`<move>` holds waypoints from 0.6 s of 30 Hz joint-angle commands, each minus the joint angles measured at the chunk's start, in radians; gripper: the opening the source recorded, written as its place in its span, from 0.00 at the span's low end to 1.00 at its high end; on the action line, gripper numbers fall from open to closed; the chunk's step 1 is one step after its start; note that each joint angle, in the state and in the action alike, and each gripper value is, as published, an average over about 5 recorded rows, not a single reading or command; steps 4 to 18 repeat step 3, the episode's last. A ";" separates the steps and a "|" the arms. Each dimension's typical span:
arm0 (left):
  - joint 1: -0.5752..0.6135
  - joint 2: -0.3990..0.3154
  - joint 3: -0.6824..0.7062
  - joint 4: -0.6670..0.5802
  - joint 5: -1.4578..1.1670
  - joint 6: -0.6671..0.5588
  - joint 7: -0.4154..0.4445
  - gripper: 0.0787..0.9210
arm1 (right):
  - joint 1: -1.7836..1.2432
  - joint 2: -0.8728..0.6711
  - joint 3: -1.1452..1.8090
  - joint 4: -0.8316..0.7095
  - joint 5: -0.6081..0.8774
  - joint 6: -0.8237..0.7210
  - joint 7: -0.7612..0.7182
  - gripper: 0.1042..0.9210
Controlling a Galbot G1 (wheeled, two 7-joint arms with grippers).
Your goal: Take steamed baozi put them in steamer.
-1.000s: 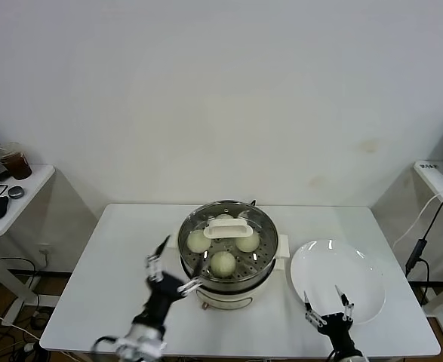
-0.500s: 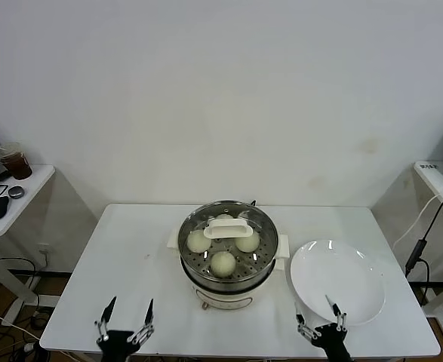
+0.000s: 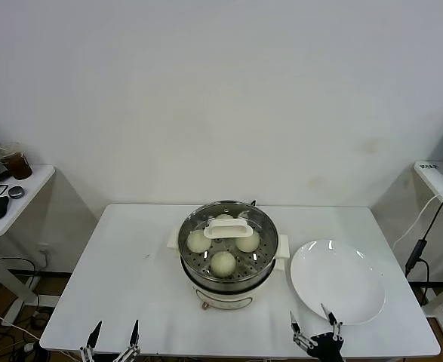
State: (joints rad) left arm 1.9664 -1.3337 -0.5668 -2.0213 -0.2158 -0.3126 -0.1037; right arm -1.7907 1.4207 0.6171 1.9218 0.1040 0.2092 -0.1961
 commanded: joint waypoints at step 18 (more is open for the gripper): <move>0.026 -0.017 -0.012 0.028 -0.014 -0.027 0.035 0.88 | -0.022 -0.004 -0.015 0.011 -0.010 0.007 -0.002 0.88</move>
